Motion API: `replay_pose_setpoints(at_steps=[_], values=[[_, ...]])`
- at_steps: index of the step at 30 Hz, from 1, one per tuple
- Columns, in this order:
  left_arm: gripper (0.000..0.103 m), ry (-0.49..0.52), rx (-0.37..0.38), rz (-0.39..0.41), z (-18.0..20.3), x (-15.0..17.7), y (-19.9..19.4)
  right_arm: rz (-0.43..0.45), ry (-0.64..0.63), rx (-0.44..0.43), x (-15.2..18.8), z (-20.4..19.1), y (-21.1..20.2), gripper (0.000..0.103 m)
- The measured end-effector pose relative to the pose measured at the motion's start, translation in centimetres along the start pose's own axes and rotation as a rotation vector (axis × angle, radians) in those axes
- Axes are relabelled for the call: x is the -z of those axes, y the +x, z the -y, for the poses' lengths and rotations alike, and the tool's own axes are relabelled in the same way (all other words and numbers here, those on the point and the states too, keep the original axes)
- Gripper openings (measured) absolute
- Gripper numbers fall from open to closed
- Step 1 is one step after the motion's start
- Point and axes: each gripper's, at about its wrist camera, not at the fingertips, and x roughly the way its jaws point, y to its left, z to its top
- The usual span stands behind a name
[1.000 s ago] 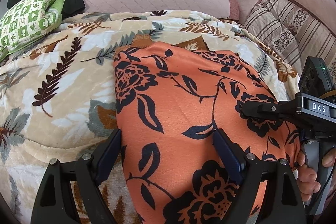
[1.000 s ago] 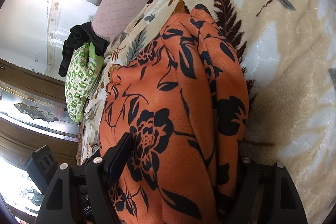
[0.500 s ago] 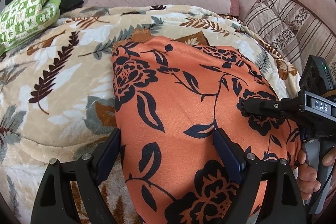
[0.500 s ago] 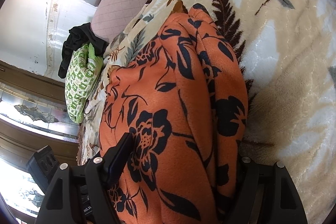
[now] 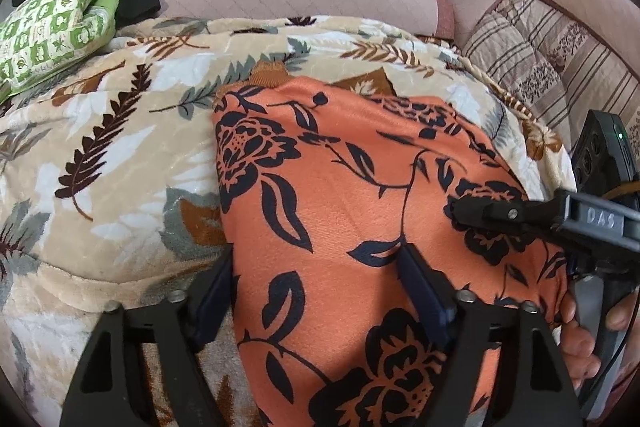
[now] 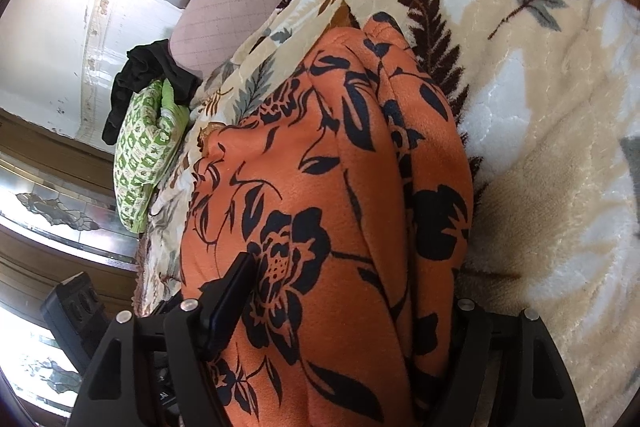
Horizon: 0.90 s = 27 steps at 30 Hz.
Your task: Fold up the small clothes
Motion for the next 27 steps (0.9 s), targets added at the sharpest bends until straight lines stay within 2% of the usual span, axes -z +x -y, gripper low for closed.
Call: replay_pose_setpoints(at_steps=[2,5,7,10,12,17,20,22,24,27], values=[[0.062,0.001,0.002,0.019,0.1,-0.2,-0.6,0.021,-0.025,0.018,0.1,-0.6,-0.3,0.075],[0.06,-0.019,0.006,0.006,-0.3,-0.5,-0.4,0.06,-0.086,0.039,0.4,-1.9,-0.7,0.074],[0.075,-0.053,0.009,-0.046,-1.0,-0.4,0.7,0.054,-0.089,0.05,0.3,-1.8,-0.5,0.073],[0.08,-0.091,0.042,-0.079,-1.6,-0.2,1.5,0.021,-0.023,0.044,0.1,-0.5,0.3,0.073],[0.083,-0.079,0.074,-0.112,-1.5,-0.1,1.8,0.019,-0.011,0.031,0.0,-0.3,0.2,0.073],[0.083,-0.053,0.104,-0.123,-1.2,0.0,1.7,0.014,-0.012,0.026,-0.1,0.0,0.3,0.073],[0.069,-0.065,0.116,-0.108,-1.3,-0.1,1.3,0.015,-0.013,0.021,-0.1,-0.3,0.4,0.074],[0.048,-0.077,0.135,-0.079,-1.4,-0.4,0.7,0.019,-0.017,0.024,0.0,-0.2,0.2,0.073],[0.04,-0.076,0.155,-0.05,-1.4,-0.6,0.0,0.032,-0.02,0.035,0.2,-0.4,0.1,0.072],[0.037,-0.067,0.158,-0.028,-1.2,-0.6,-0.4,0.066,-0.065,0.071,0.5,-1.4,-0.2,0.069]])
